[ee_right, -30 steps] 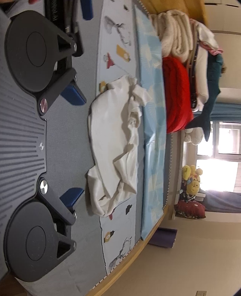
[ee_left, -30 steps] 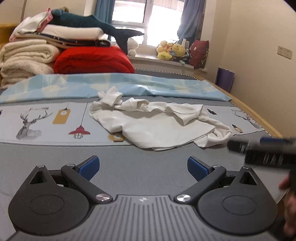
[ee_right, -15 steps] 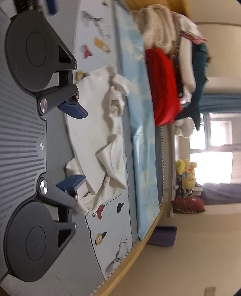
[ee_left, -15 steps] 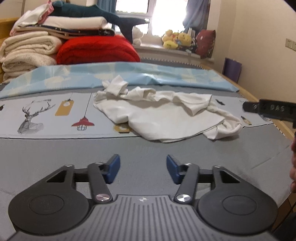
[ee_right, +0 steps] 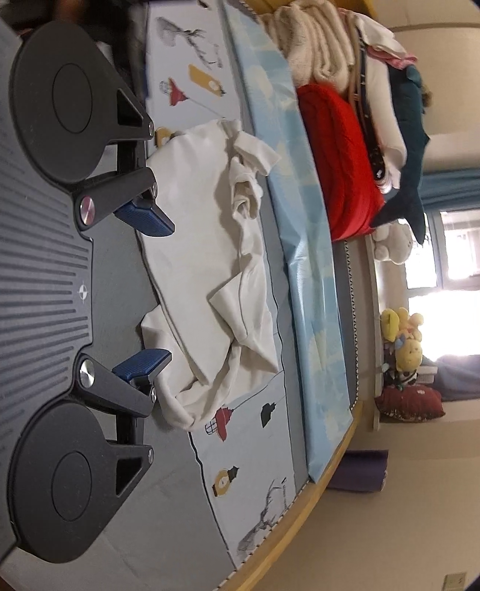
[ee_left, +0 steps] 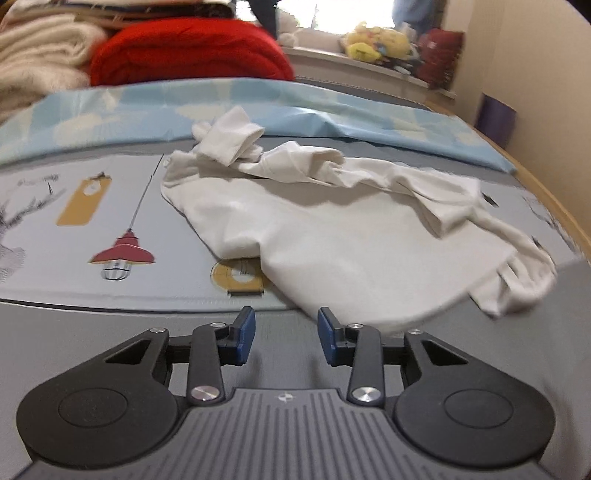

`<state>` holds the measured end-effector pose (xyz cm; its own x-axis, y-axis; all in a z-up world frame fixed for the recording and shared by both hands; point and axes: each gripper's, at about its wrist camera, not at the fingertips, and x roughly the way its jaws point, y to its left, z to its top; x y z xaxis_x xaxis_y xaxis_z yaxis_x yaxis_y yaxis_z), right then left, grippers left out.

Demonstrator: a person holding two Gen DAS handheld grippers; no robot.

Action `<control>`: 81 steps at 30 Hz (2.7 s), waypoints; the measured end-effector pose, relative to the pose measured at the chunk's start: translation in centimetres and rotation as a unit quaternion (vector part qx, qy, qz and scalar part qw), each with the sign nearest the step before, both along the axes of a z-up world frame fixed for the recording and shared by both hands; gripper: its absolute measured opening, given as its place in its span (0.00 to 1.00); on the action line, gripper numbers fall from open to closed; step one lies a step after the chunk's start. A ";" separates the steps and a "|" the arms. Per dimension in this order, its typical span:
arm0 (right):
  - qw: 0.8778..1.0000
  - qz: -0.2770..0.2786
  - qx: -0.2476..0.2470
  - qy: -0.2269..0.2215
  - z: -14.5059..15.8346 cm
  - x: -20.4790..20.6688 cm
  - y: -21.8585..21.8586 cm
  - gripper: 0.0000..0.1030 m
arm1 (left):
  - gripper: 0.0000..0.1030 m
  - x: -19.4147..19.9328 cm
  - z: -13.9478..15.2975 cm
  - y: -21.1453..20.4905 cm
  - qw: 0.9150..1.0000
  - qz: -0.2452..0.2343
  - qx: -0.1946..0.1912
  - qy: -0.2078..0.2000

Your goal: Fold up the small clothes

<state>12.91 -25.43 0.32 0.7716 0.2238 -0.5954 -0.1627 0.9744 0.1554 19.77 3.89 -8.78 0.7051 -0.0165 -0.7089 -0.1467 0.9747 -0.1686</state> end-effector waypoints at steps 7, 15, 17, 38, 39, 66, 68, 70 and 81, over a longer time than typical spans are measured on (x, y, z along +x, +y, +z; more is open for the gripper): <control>0.999 0.019 -0.017 0.019 -0.5 0.6 -0.1 0.67 | 0.53 4.9 -3.1 1.0 0.997 0.060 -0.056 0.014; 0.999 0.012 -0.039 0.024 -0.6 1.1 0.0 0.66 | 0.01 4.8 -1.8 -0.3 1.000 0.010 0.018 0.006; 0.999 0.007 -0.038 0.025 -0.6 1.3 -0.1 0.53 | 0.00 3.6 0.4 -0.3 1.000 -0.009 0.018 -0.006; 0.996 -0.053 0.025 0.073 -2.8 0.1 -1.6 0.24 | 0.06 -17.5 8.6 12.8 0.996 -0.083 -0.010 -0.013; 0.996 -0.047 0.028 0.077 -2.9 0.2 -1.2 0.24 | 0.06 -17.1 8.3 13.5 0.998 -0.068 -0.016 -0.002; 0.969 0.122 -0.144 0.160 -12.2 8.8 7.4 0.08 | 0.00 -5.6 -1.8 13.3 0.979 0.015 0.003 0.205; 0.969 0.145 -0.142 0.144 -11.2 8.1 7.5 0.07 | 0.00 -6.5 0.0 13.6 0.983 -0.001 0.037 0.181; 0.970 0.168 -0.110 0.134 -9.5 7.4 6.8 0.06 | 0.00 -7.8 2.0 15.0 0.987 -0.010 0.037 0.155; 0.926 0.026 0.368 0.074 -5.1 9.7 -8.4 0.06 | 0.16 -6.8 8.7 24.5 0.961 0.115 -0.242 -0.064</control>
